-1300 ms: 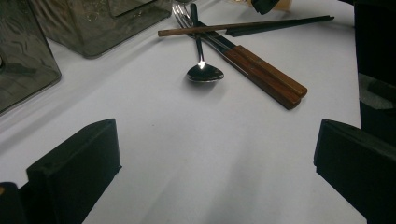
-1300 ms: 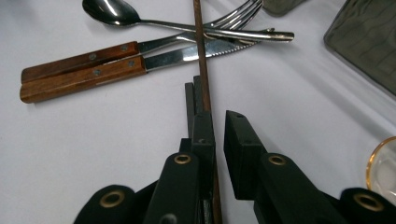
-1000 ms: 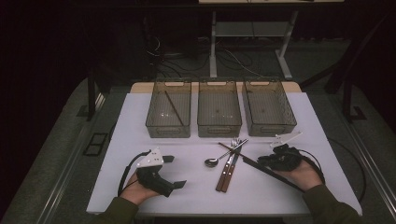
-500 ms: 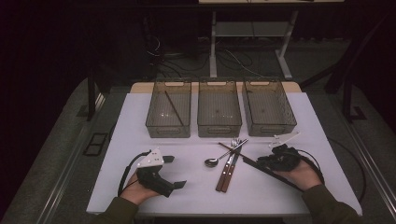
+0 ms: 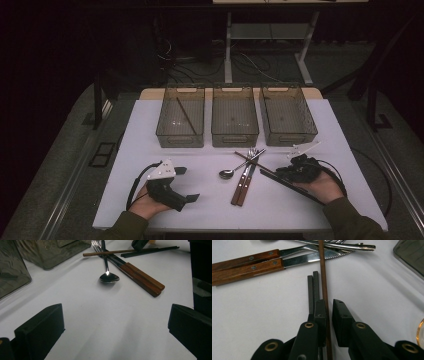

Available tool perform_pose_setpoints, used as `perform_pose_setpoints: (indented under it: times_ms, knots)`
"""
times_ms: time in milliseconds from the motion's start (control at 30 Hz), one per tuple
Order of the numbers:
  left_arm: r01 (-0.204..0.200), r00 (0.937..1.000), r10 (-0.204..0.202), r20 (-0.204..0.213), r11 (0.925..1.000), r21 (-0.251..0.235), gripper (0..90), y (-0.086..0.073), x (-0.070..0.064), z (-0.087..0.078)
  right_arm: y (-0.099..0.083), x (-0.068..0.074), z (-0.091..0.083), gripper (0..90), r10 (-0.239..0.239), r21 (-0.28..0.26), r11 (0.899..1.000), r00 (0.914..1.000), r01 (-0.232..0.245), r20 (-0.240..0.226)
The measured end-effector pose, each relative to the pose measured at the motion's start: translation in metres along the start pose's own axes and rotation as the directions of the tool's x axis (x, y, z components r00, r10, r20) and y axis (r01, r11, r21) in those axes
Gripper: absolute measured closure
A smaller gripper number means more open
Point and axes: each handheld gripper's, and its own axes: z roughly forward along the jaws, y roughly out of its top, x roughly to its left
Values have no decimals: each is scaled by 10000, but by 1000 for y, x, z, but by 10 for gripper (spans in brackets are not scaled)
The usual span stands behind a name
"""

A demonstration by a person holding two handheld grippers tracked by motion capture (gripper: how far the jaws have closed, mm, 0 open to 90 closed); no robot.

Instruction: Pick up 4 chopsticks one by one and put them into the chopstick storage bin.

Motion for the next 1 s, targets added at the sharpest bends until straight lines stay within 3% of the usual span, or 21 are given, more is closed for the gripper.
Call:
perform_pose_setpoints:
  times_ms: [1000]
  knots:
    - [-16, 10000, 16, 24, 10000, -14, 0, 0, 0, 0, 0, 1, 4, 847, -886, 162, 9960, 9954, 881, 359]
